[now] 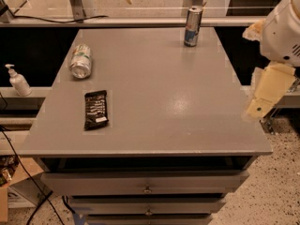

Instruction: Knock redbull can over

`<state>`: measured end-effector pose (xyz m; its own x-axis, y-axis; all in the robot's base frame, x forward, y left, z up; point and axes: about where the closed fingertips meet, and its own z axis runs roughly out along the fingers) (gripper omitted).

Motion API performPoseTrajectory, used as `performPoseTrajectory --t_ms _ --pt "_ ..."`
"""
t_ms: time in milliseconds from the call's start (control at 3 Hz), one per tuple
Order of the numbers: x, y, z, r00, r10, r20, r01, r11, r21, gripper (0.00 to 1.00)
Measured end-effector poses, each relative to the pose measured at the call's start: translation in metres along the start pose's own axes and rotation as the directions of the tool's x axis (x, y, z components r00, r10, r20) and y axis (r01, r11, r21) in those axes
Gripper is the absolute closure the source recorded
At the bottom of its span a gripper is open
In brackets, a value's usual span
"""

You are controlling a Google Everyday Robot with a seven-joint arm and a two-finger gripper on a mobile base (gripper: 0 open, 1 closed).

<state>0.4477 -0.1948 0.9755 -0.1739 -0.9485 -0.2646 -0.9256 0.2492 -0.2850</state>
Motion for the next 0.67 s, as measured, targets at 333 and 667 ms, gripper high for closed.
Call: performPoseTrajectory --t_ms 333,667 --pt "-0.017 -0.017 0.012 0.992 0.000 0.124 0.001 1.0000 -0.002 0.00" --pt "-0.029 -0.089 0.018 0.975 -0.003 0.224 -0.009 0.9987 0.050 0.00"
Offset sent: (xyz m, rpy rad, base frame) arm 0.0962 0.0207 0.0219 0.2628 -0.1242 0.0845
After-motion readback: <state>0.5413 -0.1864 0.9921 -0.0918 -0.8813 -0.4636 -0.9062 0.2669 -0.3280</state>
